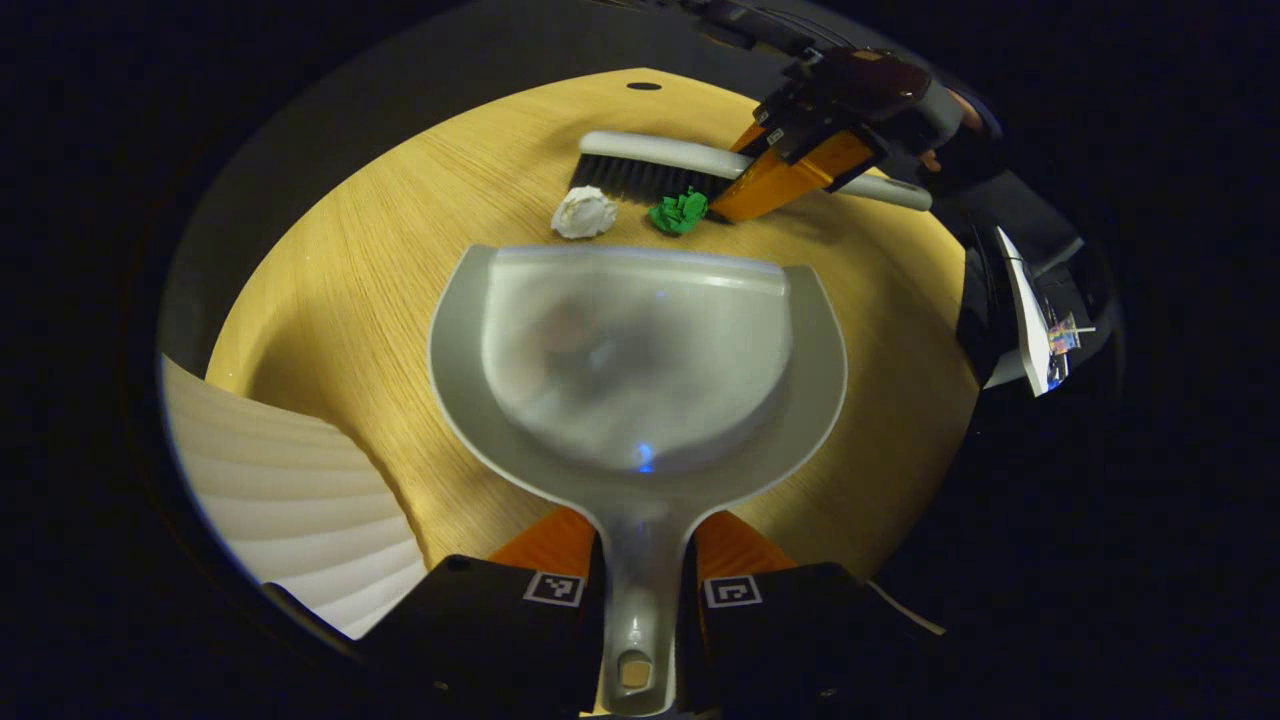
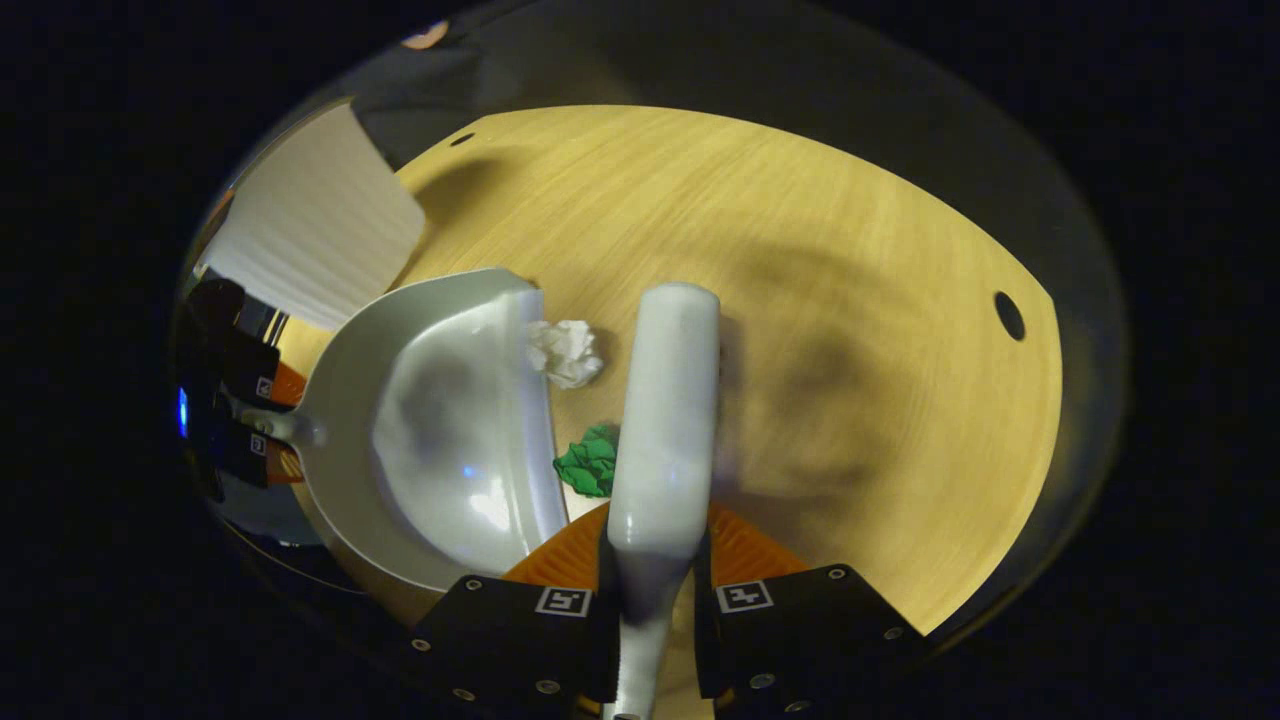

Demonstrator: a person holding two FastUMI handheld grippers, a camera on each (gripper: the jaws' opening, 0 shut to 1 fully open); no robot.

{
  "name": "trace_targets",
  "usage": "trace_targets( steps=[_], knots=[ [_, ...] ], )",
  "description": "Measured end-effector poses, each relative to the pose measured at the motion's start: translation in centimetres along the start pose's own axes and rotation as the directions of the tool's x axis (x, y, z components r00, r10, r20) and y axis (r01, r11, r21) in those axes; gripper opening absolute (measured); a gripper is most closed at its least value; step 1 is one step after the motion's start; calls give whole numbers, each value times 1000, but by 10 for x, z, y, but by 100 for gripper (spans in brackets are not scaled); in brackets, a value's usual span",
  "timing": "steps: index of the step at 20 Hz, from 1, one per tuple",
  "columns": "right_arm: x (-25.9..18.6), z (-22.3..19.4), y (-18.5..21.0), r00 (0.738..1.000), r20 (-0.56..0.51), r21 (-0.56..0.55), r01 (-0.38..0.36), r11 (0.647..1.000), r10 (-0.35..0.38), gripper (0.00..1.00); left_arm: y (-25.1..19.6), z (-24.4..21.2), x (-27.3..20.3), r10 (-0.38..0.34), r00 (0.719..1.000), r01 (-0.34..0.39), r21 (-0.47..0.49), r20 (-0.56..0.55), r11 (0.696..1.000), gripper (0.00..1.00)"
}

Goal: Pick up the small broom and dustpan from the desktop, sweep the trash into the dustpan with the broom, and then empty the trash into the garbage bin.

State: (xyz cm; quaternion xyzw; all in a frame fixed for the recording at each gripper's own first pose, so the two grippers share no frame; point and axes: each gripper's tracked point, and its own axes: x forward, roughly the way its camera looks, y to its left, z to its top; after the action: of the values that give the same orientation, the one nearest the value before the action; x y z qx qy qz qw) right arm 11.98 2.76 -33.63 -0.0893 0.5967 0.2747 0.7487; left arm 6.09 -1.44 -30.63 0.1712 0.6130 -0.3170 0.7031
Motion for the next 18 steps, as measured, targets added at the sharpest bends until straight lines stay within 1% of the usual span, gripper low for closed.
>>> trace_targets(
  steps=[2,3,4,6,7,8,9,11,12,14,15,16,18],
  knots=[
    [-5,1,17,999,-1,-61,-41,997,41,30,-1,-1,-1,4,1000,-4,9,-1,1000,29],
    [-7,2,25,998,-3,-81,-60,995,60,30,1,-1,1,3,1000,-3,4,1,1000,32],
    [-8,1,37,996,-6,-100,-86,991,86,30,-1,-1,0,4,1000,-4,2,4,1000,29],
    [-13,-1,60,989,-12,-136,-146,980,145,30,0,-1,2,4,1000,-4,-13,17,1000,29],
    [-15,1,66,988,-10,-149,-154,977,154,30,-1,-1,4,2,1000,-2,-23,26,1000,29],
    [-16,4,63,990,5,-155,-137,978,140,30,0,-3,5,5,999,-4,-32,34,999,29],
    [-19,7,59,992,21,-136,-119,984,123,31,-2,-8,7,3,999,-1,-40,40,999,29],
    [-22,12,54,993,69,-61,-94,994,98,31,-1,-14,11,12,998,-8,-71,57,997,29],
    [-24,15,45,993,95,-19,-62,998,64,30,-1,-16,13,24,997,-18,-90,73,996,29],
    [-32,9,25,993,119,70,-9,998,0,30,-9,-17,15,24,995,-9,-157,92,987,29],
    [-36,4,16,992,127,116,9,993,-24,30,-9,-19,16,28,995,-9,-198,95,980,29],
    [-40,-3,5,990,132,170,34,985,-57,30,-7,-19,16,47,994,-22,-239,100,971,29],
    [-43,-28,-12,984,122,272,91,958,-128,31,-3,-22,14,87,991,-48,-336,99,940,29]
  ],
)
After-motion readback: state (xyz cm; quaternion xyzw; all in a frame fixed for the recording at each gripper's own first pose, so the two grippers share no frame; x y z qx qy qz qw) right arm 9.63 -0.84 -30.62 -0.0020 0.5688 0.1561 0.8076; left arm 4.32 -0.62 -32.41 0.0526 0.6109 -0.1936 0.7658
